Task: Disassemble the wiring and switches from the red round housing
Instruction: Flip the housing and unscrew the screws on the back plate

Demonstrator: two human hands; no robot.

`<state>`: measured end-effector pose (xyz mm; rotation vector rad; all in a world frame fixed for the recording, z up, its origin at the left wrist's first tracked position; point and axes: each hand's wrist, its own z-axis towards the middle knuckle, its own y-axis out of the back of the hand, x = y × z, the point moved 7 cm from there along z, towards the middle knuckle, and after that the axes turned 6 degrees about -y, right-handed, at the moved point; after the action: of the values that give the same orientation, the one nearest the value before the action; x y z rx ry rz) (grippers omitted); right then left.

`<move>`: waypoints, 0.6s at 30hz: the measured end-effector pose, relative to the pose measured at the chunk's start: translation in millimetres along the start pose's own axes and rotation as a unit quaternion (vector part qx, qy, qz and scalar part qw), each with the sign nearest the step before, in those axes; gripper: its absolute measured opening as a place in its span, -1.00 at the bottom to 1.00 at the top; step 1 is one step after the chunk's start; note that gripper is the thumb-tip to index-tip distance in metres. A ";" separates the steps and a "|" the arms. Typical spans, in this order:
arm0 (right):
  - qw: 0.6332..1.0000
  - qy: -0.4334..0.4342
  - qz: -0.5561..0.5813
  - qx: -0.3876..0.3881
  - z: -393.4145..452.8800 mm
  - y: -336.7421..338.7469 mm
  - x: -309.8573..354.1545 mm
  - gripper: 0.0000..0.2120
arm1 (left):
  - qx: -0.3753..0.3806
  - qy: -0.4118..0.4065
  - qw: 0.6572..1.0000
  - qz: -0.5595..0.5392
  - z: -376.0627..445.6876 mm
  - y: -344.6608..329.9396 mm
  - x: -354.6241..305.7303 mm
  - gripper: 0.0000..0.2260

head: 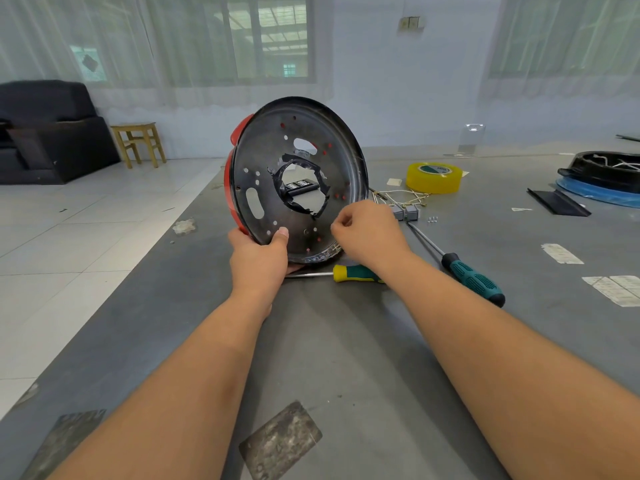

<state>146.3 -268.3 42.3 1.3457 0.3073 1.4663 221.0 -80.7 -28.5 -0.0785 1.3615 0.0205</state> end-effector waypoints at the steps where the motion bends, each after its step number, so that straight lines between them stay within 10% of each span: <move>1: 1.000 -0.014 0.014 0.006 2.1 2.8 -5.8 -0.81 | -0.001 0.000 1.000 0.000 -0.5 0.3 -0.2 -0.53; 18: 0.973 -0.085 0.214 0.033 34.1 78.6 -77.4 -0.93 | -0.008 0.016 1.000 0.018 5.1 -6.3 3.4 -0.60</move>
<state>118.3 -376.7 70.3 1.6512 -0.0523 1.6881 227.0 -86.7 -30.4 -0.0674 1.3948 0.0611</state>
